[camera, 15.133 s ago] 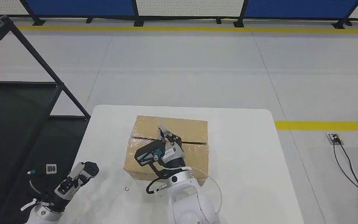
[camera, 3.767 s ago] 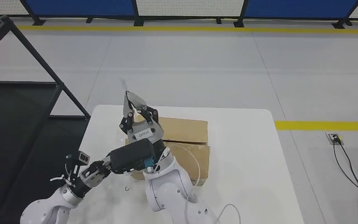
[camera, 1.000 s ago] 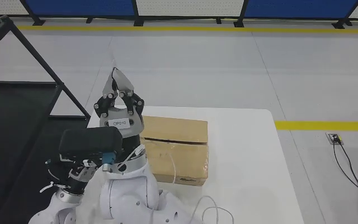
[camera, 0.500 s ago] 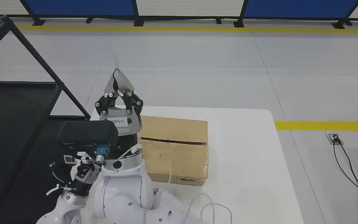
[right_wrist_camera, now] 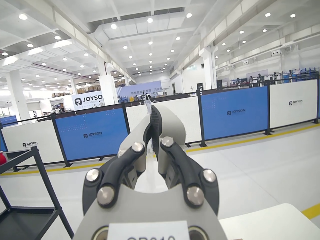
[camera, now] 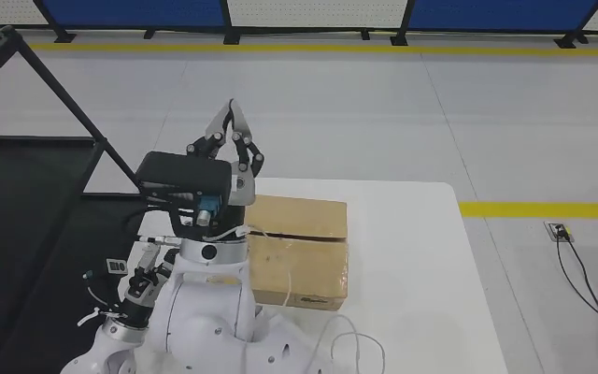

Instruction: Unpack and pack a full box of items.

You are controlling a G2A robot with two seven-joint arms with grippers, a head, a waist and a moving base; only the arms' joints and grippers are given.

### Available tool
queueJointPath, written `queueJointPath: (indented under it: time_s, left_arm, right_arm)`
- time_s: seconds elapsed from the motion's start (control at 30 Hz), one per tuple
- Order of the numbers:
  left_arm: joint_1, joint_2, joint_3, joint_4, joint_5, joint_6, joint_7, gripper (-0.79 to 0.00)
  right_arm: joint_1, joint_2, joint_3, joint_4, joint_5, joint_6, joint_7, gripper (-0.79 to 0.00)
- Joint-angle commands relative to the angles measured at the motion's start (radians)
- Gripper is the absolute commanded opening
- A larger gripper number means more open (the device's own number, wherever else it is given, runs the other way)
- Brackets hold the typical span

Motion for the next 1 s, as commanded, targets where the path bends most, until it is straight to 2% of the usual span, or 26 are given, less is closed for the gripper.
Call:
queueJointPath:
  time_s: [0.0, 0.07, 0.5, 0.57, 0.63, 0.8, 0.97]
  left_arm:
    - [0.000, 0.000, 0.000, 0.000, 0.000, 0.000, 0.000, 0.000]
    - [0.000, 0.000, 0.000, 0.000, 0.000, 0.000, 0.000, 0.000]
    - [0.000, 0.000, 0.000, 0.000, 0.000, 0.000, 0.000, 0.000]
    - [0.001, -0.001, 0.001, -0.002, -0.005, 0.007, 0.007, 0.000]
    - [0.003, -0.004, 0.002, -0.015, -0.028, 0.010, 0.028, 0.000]
    - [0.015, -0.014, 0.017, -0.038, -0.081, -0.019, 0.088, 0.000]
    - [0.033, -0.025, 0.045, -0.070, -0.086, -0.044, 0.149, 0.000]
  right_arm:
    - [-0.015, -0.005, 0.035, -0.019, 0.015, 0.000, 0.003, -0.785]
    - [-0.031, -0.010, 0.065, -0.028, 0.026, 0.000, -0.009, -0.785]
    - [-0.031, -0.011, 0.066, -0.027, 0.025, 0.000, -0.013, -0.785]
    - [-0.026, 0.019, 0.074, -0.039, 0.061, 0.000, -0.004, -0.785]
    - [-0.038, 0.025, 0.079, -0.062, 0.105, 0.000, -0.028, -0.785]
    - [-0.064, 0.014, 0.112, -0.077, 0.272, 0.000, -0.204, -0.785]
    - [-0.052, -0.008, 0.133, -0.037, 0.567, 0.000, -0.489, -0.785]
